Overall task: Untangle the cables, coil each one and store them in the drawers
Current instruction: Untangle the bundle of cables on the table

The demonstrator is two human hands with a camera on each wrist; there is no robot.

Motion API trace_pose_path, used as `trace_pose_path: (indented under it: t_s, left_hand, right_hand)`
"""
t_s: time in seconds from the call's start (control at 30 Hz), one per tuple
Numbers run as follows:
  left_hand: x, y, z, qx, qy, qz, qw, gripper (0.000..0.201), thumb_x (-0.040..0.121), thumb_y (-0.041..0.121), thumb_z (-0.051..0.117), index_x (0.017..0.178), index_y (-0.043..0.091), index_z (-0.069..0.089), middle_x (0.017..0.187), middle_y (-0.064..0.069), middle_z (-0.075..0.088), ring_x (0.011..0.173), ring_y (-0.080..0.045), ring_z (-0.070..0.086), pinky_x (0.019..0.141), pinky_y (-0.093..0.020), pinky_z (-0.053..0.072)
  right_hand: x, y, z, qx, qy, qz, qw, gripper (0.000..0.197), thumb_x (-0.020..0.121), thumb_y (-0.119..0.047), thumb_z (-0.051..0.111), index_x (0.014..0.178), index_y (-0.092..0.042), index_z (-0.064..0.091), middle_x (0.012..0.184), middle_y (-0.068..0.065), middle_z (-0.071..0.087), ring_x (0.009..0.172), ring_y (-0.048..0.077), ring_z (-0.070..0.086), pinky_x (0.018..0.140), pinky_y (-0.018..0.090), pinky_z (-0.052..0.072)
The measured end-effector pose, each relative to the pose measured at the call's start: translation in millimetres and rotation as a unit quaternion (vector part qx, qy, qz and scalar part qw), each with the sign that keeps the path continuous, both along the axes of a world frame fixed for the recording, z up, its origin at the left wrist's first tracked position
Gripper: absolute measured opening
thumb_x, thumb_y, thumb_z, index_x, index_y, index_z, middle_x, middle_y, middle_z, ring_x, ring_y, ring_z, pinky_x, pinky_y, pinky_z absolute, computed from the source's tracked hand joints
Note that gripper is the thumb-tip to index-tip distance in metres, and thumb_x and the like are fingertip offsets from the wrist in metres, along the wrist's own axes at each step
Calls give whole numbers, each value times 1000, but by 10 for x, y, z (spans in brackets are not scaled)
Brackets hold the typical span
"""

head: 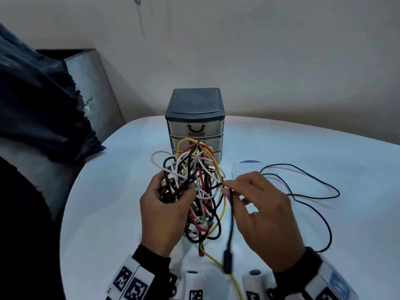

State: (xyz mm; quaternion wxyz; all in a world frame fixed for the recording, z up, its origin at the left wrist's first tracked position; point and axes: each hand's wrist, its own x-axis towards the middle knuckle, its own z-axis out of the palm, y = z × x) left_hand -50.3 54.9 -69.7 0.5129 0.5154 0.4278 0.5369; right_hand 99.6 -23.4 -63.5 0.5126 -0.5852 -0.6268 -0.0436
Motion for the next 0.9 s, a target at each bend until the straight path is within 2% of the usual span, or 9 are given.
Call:
trace_pose_path:
  t_s: [0.13,0.23,0.33,0.47,0.57,0.63,0.73,0.8,0.9]
  left_hand:
    - [-12,-8,-2,-1,6,8,1000,29,78,-2,76,100,17,70,86,1,76,77,-17,74,64,-24,58]
    - [14,-37,13,-7,-4,0,1000,28,79,-3,74,99,15,69,87,-2,76,80,-20,74,70,-30,60]
    - [40,-70,49,-17,-31,-25,999,26,80,-5,72,100,11,69,88,-6,76,81,-23,74,71,-34,60]
    - [32,-50,40,-85,-79,-44,992,22,84,-5,66,101,8,71,92,-14,75,80,-28,72,69,-35,59]
    - [-24,21,40,-225,-213,-99,946,24,83,13,62,103,3,71,98,-19,73,78,-30,70,70,-38,60]
    - [-63,25,105,-304,-280,-155,897,28,81,21,57,97,3,69,84,-15,72,64,-26,69,55,-31,59]
    - [-45,-6,166,-346,-315,-201,860,29,85,22,51,77,0,68,63,-12,67,44,-22,64,31,-22,46]
    - [2,-43,150,-345,-310,-211,860,36,90,20,48,68,0,68,57,-12,65,40,-22,62,33,-24,48]
    - [50,-59,110,-356,-295,-211,861,29,88,21,51,74,0,67,60,-13,66,46,-23,63,41,-28,53]
  right_hand:
    - [1,2,19,19,25,-53,998,7,90,-14,67,94,-14,72,83,-3,70,72,10,65,61,32,56]
    - [-80,-11,-5,0,33,-29,999,7,91,-14,64,91,-15,71,78,-3,69,68,10,63,57,31,54]
    - [-88,23,-42,-39,4,-27,999,9,92,-18,63,83,-17,65,72,-2,61,63,19,59,54,40,50]
    - [-45,47,7,-69,24,-68,995,10,85,-30,72,83,-25,64,79,-15,52,71,7,54,58,27,45]
    - [42,8,80,-113,228,-24,967,18,82,-30,77,97,-27,66,98,-14,67,93,8,65,70,21,50]
    - [109,2,126,-167,331,20,929,6,90,-24,67,93,-25,71,98,-11,73,97,7,67,75,26,52]
    - [93,-4,152,-244,359,96,896,21,97,-19,55,97,-25,75,96,-10,76,99,7,69,78,26,53]
    - [38,-3,177,-250,363,114,890,18,94,-15,61,101,-24,75,91,-6,77,92,8,71,76,24,55]
    - [-31,-14,212,-241,368,119,890,12,87,-14,70,95,-19,76,70,8,72,65,13,67,64,24,55]
